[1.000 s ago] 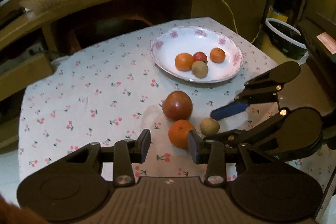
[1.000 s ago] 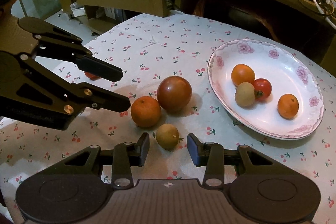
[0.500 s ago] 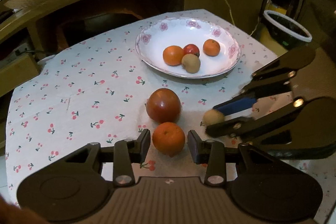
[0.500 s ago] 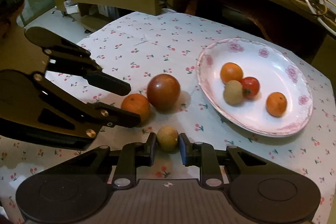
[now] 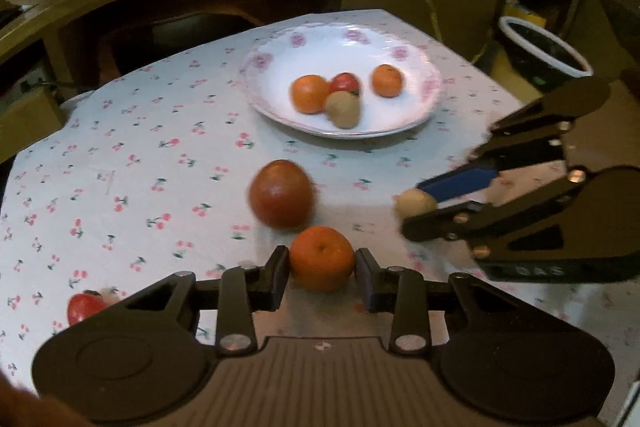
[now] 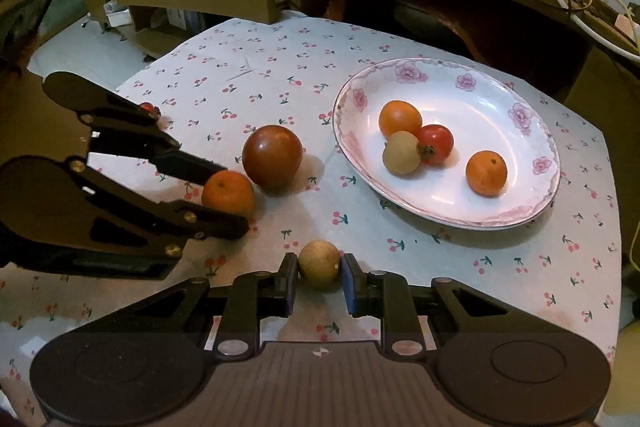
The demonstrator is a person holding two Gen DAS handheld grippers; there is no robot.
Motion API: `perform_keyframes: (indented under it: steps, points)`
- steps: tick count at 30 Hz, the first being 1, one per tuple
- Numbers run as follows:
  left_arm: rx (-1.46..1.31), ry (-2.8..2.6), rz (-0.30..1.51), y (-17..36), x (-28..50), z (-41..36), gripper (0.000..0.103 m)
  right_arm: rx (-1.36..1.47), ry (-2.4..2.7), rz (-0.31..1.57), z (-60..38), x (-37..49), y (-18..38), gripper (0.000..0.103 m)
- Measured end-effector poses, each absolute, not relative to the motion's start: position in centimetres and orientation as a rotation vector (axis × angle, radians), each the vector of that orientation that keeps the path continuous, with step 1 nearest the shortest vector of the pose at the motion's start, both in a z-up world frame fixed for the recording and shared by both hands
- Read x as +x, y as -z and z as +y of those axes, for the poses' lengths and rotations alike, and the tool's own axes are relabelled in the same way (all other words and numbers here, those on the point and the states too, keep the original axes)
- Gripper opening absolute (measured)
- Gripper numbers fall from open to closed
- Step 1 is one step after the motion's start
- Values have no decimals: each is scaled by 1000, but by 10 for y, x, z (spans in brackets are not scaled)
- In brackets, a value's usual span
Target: Organize fruits
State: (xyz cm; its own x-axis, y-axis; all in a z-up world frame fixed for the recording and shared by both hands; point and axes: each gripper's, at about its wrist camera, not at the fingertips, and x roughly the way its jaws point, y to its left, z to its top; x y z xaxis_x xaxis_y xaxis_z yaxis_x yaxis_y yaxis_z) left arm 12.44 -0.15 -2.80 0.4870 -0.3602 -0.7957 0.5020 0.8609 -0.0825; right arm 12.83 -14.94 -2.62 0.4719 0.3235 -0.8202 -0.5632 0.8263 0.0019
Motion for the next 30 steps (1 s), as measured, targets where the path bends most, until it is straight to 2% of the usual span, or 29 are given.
perform_keyframes:
  steps: [11,15,16,17,30]
  points:
    - [204,555,933,35,116,-8,42,-306,-554,931,-160,118,28,26]
    - [221,566,923,37,111,-9,48,-316,-561,929,-161,116,29,31]
    - [225,564,917,37,110,-9,49,-316,-558,928,-162,115,29,39]
    - [229,562,911,37,109,-9,49,-314,-553,930,-163,115,29,43]
    - [212,524,855,40,103,-13,50,-335,-556,915,-159,114,31,41]
